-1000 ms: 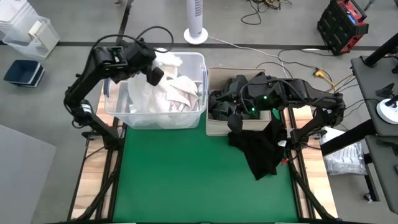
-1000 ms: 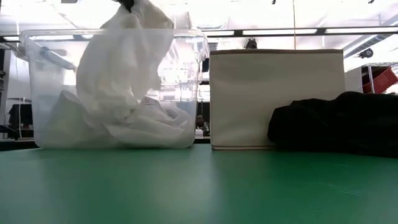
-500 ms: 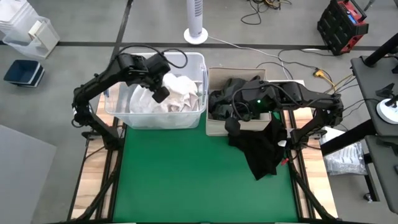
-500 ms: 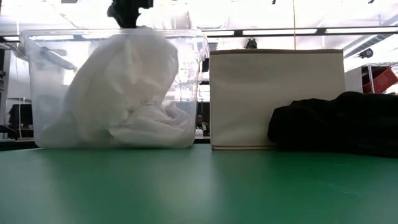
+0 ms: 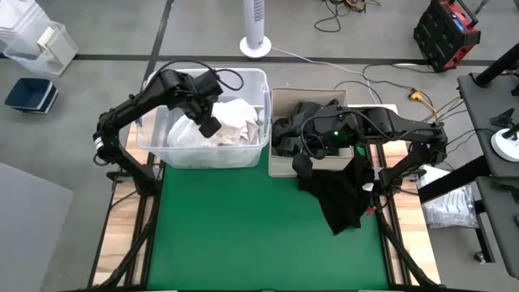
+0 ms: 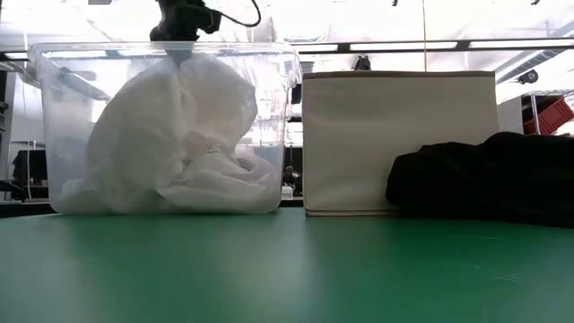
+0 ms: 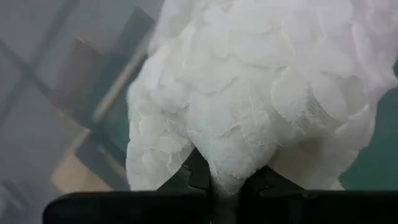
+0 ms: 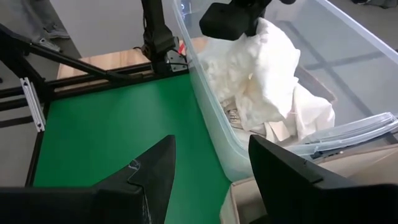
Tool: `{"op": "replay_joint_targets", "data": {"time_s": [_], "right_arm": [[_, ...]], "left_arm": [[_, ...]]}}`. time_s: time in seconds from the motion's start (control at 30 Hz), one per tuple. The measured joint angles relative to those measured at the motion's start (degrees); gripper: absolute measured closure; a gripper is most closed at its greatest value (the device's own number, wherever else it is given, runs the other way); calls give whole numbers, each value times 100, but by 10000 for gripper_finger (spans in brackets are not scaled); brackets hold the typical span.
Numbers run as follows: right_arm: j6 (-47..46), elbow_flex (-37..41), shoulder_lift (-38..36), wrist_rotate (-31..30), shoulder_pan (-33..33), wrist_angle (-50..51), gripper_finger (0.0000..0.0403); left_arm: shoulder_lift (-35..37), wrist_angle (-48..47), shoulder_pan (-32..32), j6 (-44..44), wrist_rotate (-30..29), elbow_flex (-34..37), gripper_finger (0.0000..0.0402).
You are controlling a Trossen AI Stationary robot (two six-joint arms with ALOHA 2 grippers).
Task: Sort clothes
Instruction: Put the white blouse into the transparent laundry bin
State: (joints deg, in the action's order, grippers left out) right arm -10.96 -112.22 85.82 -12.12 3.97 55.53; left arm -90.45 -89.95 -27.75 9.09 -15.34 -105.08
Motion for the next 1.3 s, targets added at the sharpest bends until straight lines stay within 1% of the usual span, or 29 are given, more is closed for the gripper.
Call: {"op": "replay_joint_targets", "data": {"time_s": [0.1,0.2,0.53,0.7,0.77,0.9,1.03,1.2,1.3], "right_arm": [[-3,0,0,2,0,1,209],[-46,0,0,2,0,9,209],[-118,0,0,2,0,139,209],[-118,0,0,2,0,138,209],[-116,0,0,2,0,136,209],[-115,0,0,2,0,136,209],[-114,0,0,2,0,133,209],[-111,0,0,2,2,136,209],[-111,0,0,2,0,136,209]], "left_arm": [[0,-1,-175,130,376,94,391],[0,-4,-331,264,548,136,391],[0,-7,-724,366,526,150,391],[-7,-6,-872,503,-189,175,391],[-7,-7,-943,499,-309,179,391],[-7,-2,-1124,486,-314,298,391],[-7,-4,-1345,488,-376,633,391],[-11,-6,-1464,516,-945,1175,391],[-11,-5,-1491,519,-1057,1444,391]]}}
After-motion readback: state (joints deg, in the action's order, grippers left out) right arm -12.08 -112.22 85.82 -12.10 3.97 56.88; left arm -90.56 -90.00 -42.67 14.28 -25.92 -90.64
